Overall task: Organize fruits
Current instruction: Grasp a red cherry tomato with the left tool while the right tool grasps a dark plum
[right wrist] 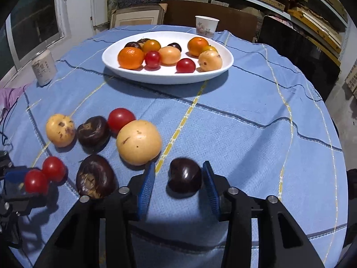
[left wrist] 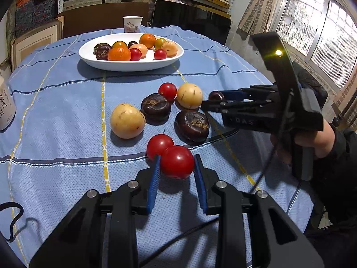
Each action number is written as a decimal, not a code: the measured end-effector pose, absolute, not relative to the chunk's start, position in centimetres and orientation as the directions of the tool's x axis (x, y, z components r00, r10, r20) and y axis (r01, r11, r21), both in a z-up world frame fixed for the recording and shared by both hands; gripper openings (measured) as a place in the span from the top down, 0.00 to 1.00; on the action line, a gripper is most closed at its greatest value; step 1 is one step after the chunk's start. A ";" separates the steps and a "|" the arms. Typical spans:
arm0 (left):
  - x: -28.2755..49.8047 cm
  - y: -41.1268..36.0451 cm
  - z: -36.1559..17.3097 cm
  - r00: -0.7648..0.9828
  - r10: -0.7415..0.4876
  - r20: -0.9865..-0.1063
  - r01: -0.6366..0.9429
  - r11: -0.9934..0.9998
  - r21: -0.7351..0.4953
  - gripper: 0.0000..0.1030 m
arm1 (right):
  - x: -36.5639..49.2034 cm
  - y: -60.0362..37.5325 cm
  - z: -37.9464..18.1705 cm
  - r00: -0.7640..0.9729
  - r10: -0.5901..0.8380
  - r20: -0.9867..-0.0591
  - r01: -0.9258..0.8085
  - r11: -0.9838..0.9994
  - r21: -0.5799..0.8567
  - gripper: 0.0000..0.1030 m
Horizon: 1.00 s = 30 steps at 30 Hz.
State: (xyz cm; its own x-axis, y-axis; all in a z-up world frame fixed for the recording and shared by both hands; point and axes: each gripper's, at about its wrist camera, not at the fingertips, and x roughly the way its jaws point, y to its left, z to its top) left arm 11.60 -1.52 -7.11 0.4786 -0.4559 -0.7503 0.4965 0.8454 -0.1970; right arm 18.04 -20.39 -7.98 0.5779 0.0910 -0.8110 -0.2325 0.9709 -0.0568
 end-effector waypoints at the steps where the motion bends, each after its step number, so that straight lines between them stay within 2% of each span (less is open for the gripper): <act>1: 11.6 -1.5 -7.1 0.479 -0.456 -0.750 0.496 0.845 -0.197 0.72 | 18.2 -20.5 -8.0 0.574 0.097 -0.813 -0.230 0.972 -0.046 0.65; 3: 11.6 -1.5 -7.1 0.478 -0.457 -0.750 0.496 0.845 -0.198 0.72 | 18.0 -20.6 -7.9 0.576 0.081 -0.813 -0.216 0.975 -0.056 0.71; 17: 11.5 -1.5 -7.1 0.482 -0.453 -0.750 0.495 0.847 -0.194 0.72 | 15.8 -21.1 -8.1 0.597 0.070 -0.799 -0.218 0.973 -0.078 0.70; 30: 11.5 -1.4 -7.0 0.482 -0.455 -0.749 0.492 0.848 -0.198 0.72 | 14.2 -22.0 -7.0 0.628 0.114 -0.770 -0.187 0.982 -0.007 0.74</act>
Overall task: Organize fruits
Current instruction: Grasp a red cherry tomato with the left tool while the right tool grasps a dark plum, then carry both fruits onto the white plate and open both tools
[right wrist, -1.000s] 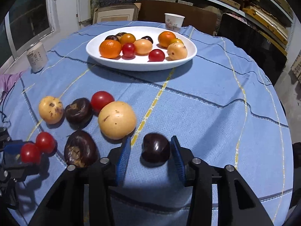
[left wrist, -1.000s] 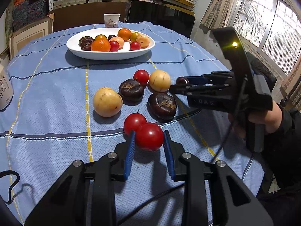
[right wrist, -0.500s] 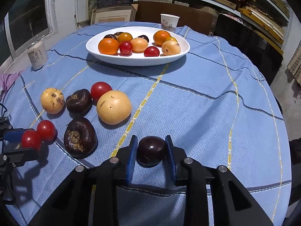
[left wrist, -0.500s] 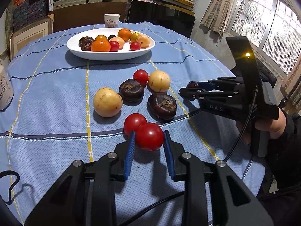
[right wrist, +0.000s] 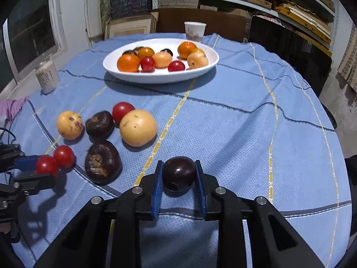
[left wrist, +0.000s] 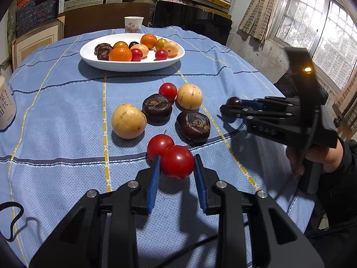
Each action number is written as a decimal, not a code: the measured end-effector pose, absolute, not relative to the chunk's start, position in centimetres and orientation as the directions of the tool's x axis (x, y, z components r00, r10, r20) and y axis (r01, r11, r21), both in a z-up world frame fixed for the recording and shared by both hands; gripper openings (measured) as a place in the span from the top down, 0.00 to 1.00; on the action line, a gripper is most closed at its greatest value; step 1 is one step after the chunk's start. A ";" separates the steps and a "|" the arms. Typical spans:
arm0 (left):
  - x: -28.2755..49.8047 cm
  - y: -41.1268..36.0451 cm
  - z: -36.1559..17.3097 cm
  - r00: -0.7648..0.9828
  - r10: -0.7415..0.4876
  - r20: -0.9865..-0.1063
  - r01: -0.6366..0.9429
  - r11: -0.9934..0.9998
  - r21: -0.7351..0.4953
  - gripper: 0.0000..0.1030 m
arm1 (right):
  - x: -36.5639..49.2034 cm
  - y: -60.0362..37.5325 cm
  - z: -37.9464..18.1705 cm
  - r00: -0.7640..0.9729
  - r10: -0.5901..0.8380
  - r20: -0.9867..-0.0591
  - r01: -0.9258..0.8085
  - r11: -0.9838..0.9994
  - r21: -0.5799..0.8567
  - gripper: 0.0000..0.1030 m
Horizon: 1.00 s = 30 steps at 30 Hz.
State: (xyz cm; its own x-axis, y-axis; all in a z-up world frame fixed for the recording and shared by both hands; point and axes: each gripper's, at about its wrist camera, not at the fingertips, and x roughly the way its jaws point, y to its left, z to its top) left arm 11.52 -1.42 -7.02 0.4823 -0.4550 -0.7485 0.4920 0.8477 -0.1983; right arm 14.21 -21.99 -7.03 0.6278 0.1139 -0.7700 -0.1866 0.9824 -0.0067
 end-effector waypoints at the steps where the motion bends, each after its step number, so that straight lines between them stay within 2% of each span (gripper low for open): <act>1: 11.5 -1.4 -7.0 0.483 -0.455 -0.748 0.491 0.848 -0.199 0.72 | 13.9 -22.0 -6.6 0.635 0.124 -0.762 -0.191 0.982 0.000 0.74; 14: 12.3 -0.5 -3.7 0.558 -0.434 -0.707 0.465 0.869 -0.167 0.72 | 14.0 -23.6 -2.7 0.679 0.181 -0.711 -0.207 0.977 0.051 0.74; 20: 15.7 -1.1 -0.2 0.639 -0.379 -0.669 0.452 0.889 -0.072 0.72 | 15.5 -23.8 -0.6 0.704 0.202 -0.681 -0.222 0.973 0.060 0.74; 30: 22.8 -2.3 1.2 0.670 -0.326 -0.667 0.432 0.902 -0.008 0.72 | 21.2 -22.2 2.1 0.726 0.227 -0.648 -0.261 0.964 0.046 0.74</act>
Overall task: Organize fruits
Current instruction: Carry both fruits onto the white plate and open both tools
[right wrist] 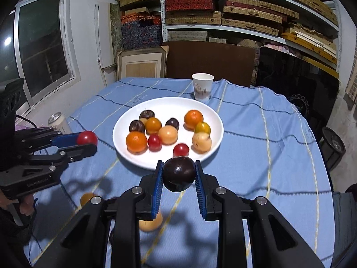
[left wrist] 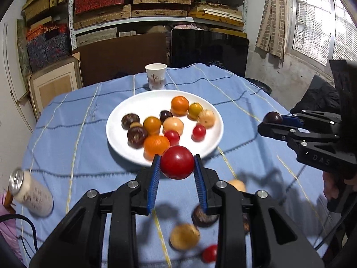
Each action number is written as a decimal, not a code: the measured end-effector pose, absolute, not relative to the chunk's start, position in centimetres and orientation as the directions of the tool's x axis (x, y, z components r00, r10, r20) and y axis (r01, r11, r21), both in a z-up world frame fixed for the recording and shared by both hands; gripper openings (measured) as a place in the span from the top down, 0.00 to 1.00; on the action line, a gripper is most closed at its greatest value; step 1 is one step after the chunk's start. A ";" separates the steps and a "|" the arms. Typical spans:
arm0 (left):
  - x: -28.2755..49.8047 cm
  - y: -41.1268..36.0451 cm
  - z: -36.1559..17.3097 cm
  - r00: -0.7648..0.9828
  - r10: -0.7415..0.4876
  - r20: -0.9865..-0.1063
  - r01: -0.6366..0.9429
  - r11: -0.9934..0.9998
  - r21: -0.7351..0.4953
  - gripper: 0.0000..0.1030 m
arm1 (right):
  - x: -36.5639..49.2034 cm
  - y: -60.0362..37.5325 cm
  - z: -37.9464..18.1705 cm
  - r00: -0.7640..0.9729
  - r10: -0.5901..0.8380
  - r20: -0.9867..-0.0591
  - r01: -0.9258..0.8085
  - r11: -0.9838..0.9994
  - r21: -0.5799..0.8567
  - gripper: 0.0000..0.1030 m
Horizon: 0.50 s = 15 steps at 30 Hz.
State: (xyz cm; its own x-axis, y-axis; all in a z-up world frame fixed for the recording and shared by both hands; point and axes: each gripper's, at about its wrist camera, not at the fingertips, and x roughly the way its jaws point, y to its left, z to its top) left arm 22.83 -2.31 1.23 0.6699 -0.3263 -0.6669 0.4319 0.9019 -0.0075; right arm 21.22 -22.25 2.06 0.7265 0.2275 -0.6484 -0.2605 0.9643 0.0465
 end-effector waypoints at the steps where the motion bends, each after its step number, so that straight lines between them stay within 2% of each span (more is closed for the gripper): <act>1: 23.5 -2.5 1.2 0.672 -0.322 -0.667 0.430 0.903 -0.003 0.72 | 21.9 -22.0 2.1 0.726 0.230 -0.648 -0.262 0.964 0.049 0.74; 15: 31.9 -4.2 -2.6 0.638 -0.265 -0.723 0.377 0.926 -0.007 0.72 | 31.3 -20.7 -0.8 0.680 0.225 -0.697 -0.214 0.971 0.105 0.74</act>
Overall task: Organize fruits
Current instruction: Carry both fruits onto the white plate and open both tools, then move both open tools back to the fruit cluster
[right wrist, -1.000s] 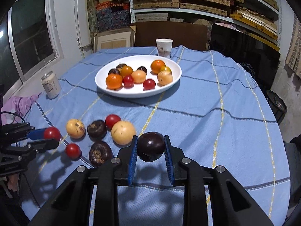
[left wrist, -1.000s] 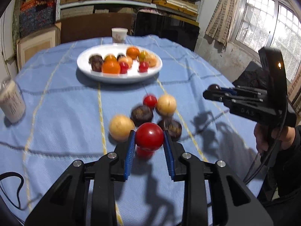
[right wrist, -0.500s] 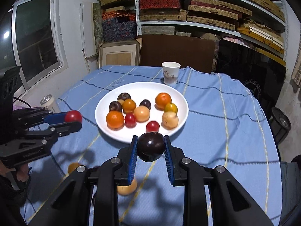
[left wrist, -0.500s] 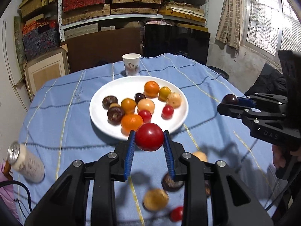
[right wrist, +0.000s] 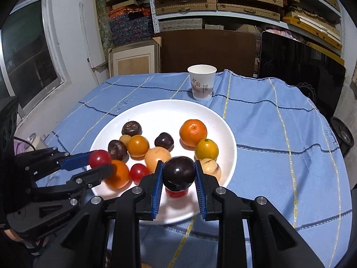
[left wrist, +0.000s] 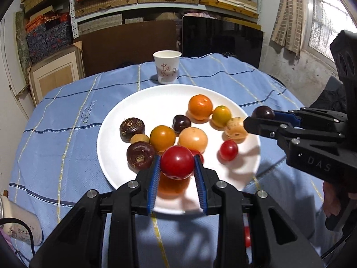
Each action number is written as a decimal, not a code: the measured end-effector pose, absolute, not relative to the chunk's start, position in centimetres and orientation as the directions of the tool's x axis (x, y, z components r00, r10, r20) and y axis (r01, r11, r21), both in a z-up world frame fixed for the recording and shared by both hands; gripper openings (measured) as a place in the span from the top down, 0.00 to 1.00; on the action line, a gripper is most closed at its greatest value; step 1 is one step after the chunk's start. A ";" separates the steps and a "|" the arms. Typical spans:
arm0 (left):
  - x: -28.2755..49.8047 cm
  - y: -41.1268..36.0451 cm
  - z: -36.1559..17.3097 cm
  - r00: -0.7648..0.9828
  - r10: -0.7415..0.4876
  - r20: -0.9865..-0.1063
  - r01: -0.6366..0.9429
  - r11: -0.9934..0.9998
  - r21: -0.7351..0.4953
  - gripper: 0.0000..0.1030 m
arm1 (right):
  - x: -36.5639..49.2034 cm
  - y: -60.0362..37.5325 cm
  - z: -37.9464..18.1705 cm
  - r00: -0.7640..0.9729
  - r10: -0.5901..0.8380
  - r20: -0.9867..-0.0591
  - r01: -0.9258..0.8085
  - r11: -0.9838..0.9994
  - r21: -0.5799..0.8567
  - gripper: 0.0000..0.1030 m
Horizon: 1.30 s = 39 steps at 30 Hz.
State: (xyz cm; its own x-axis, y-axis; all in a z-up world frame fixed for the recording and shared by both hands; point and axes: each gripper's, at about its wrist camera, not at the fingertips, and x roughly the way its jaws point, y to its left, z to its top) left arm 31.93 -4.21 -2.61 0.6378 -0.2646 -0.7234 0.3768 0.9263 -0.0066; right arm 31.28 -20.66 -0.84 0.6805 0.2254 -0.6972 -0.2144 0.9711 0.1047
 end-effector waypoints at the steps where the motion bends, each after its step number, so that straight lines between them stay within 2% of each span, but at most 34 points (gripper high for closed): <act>1: 32.3 -4.1 -2.8 0.636 -0.260 -0.727 0.370 0.929 -0.008 0.72 | 31.6 -20.5 -0.9 0.679 0.226 -0.698 -0.215 0.971 0.105 0.74; 6: 33.4 -3.7 -3.3 0.641 -0.231 -0.732 0.339 0.941 0.000 0.71 | 33.0 -19.6 -1.4 0.671 0.229 -0.705 -0.217 0.970 0.109 0.72; 7: 33.7 -3.7 -3.4 0.642 -0.226 -0.733 0.333 0.943 0.000 0.62 | 33.2 -19.4 -1.5 0.669 0.229 -0.707 -0.219 0.970 0.107 0.72; 8: 33.9 -3.6 -3.3 0.642 -0.222 -0.733 0.327 0.945 0.000 0.45 | 33.4 -19.2 -1.5 0.670 0.227 -0.707 -0.221 0.970 0.102 0.72; 10: 34.0 -3.3 -2.9 0.671 -0.202 -0.713 0.294 0.956 0.006 0.25 | 33.7 -19.1 -1.4 0.674 0.207 -0.709 -0.213 0.974 0.082 0.54; 11: 33.9 -3.1 -2.5 0.683 -0.202 -0.702 0.285 0.959 0.002 0.23 | 33.5 -19.2 -1.1 0.690 0.200 -0.696 -0.200 0.976 0.082 0.44; 18: 32.3 -1.5 -1.1 0.685 -0.222 -0.693 0.276 0.960 -0.035 0.22 | 30.9 -20.6 0.2 0.699 0.231 -0.677 -0.206 0.971 0.119 0.44; 22: 28.5 -0.6 -0.4 0.679 -0.247 -0.691 0.304 0.952 -0.042 0.21 | 27.4 -21.8 0.2 0.686 0.258 -0.681 -0.203 0.966 0.162 0.44; 26: 23.5 -0.2 -0.6 0.661 -0.273 -0.698 0.344 0.938 -0.041 0.17 | 21.5 -22.4 -0.4 0.686 0.241 -0.687 -0.196 0.970 0.145 0.43; 33: 15.1 -1.7 -3.9 0.607 -0.273 -0.746 0.411 0.911 0.001 0.16 | 13.4 -21.5 -3.6 0.680 0.212 -0.702 -0.163 0.977 0.137 0.40; 36: 13.5 -2.5 -5.6 0.593 -0.257 -0.763 0.426 0.904 0.026 0.16 | 12.0 -21.2 -4.9 0.677 0.212 -0.705 -0.161 0.977 0.140 0.37; 39: 13.1 -2.4 -6.8 0.564 -0.267 -0.781 0.424 0.906 -0.004 0.16 | 11.3 -21.6 -5.9 0.680 0.199 -0.705 -0.133 0.980 0.148 0.35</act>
